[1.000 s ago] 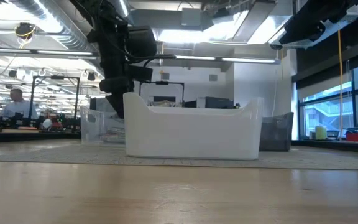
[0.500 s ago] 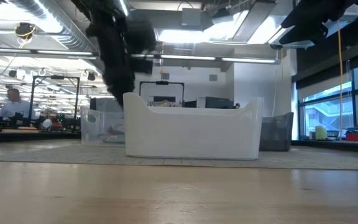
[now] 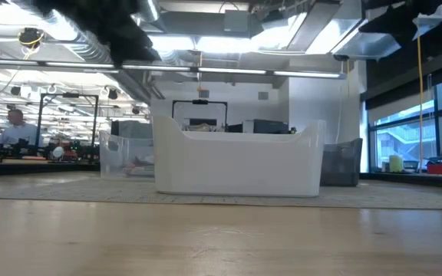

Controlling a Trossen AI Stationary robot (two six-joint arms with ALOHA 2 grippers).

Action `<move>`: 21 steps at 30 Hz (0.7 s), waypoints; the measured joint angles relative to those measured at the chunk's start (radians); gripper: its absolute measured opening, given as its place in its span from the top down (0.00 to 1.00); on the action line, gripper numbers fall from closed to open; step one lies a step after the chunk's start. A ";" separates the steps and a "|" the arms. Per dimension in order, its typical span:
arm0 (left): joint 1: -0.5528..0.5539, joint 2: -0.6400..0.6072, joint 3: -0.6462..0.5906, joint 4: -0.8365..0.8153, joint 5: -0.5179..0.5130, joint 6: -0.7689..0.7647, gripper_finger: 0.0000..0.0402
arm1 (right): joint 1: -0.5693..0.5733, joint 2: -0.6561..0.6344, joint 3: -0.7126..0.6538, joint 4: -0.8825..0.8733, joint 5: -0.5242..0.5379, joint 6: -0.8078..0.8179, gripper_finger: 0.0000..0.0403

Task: Pick and place Granola Bars by type
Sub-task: Return to Home Position

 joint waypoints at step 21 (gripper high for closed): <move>-0.049 -0.619 -0.477 0.214 -0.076 -0.287 0.53 | -0.014 -0.418 -0.481 0.392 -0.057 -0.076 0.43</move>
